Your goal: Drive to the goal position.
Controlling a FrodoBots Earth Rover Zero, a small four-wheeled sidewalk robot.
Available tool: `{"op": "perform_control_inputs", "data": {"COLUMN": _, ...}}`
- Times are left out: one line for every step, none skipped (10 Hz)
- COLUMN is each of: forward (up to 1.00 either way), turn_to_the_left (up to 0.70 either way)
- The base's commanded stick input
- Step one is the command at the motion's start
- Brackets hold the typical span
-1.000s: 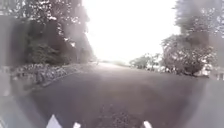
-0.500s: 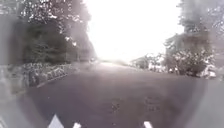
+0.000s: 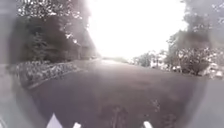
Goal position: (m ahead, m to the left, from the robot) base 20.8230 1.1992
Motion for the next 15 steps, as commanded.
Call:
{"op": "perform_control_inputs", "data": {"forward": 0.70, "turn_to_the_left": -0.35}}
{"op": "perform_control_inputs", "data": {"forward": 0.70, "turn_to_the_left": -0.35}}
{"op": "perform_control_inputs", "data": {"forward": 0.70, "turn_to_the_left": -0.35}}
{"op": "perform_control_inputs", "data": {"forward": 0.70, "turn_to_the_left": 0.00}}
{"op": "perform_control_inputs", "data": {"forward": 0.70, "turn_to_the_left": 0.00}}
{"op": "perform_control_inputs", "data": {"forward": 0.70, "turn_to_the_left": 0.00}}
{"op": "perform_control_inputs", "data": {"forward": 0.70, "turn_to_the_left": -0.35}}
{"op": "perform_control_inputs", "data": {"forward": 0.70, "turn_to_the_left": -0.35}}
{"op": "perform_control_inputs", "data": {"forward": 0.70, "turn_to_the_left": 0.00}}
{"op": "perform_control_inputs", "data": {"forward": 0.70, "turn_to_the_left": 0.00}}
{"op": "perform_control_inputs", "data": {"forward": 0.70, "turn_to_the_left": 0.00}}
{"op": "perform_control_inputs", "data": {"forward": 0.70, "turn_to_the_left": -0.35}}
{"op": "perform_control_inputs", "data": {"forward": 0.70, "turn_to_the_left": -0.35}}
{"op": "perform_control_inputs", "data": {"forward": 0.70, "turn_to_the_left": -0.35}}
{"op": "perform_control_inputs", "data": {"forward": 0.70, "turn_to_the_left": 0.00}}
